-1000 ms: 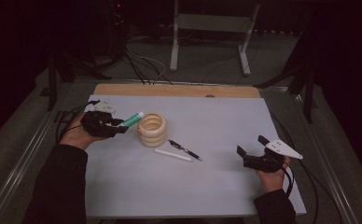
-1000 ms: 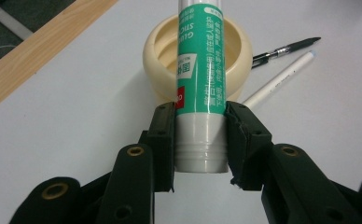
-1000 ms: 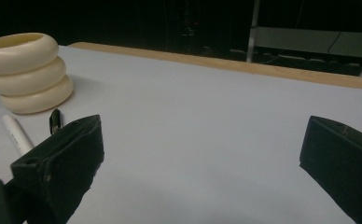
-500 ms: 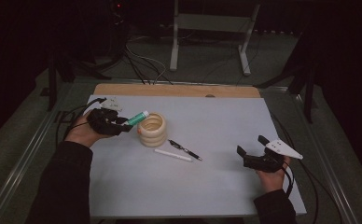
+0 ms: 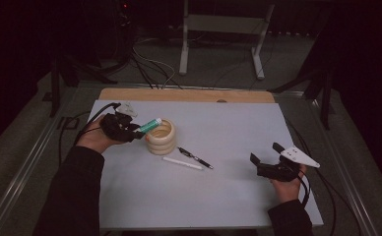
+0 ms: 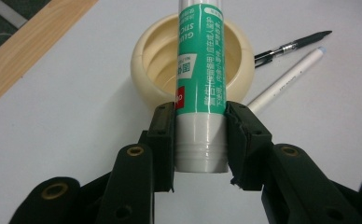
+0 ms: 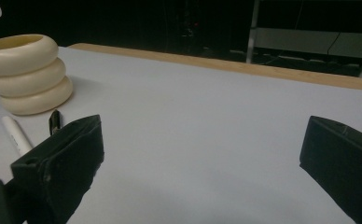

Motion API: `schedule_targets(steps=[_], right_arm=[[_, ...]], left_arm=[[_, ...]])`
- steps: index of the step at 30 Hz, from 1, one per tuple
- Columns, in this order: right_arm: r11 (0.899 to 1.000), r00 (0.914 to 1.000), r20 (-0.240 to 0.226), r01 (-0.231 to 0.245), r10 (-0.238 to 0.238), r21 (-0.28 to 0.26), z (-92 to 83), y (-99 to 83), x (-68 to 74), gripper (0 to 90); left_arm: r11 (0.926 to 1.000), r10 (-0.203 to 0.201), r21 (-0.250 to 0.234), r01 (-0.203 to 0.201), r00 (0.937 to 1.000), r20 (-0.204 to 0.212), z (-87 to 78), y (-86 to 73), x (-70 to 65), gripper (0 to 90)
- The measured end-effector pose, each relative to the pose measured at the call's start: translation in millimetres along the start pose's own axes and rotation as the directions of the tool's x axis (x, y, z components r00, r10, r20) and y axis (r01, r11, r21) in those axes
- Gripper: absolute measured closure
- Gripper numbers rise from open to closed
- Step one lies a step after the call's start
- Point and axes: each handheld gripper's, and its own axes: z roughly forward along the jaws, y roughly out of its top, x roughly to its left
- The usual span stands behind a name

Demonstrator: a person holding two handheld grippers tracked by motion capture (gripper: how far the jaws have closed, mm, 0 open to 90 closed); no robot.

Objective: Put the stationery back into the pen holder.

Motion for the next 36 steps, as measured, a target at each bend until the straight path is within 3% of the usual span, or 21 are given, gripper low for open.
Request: schedule_targets(steps=[36], right_arm=[[1.000,1.0000,0.000,0.001,-0.001,0.003,0.6,0.1,-0.3,0.0]], left_arm=[[0.9980,-0.014,0.062,0.014,0.9999,-0.005,15.3,17.2,1.1,65.7]])
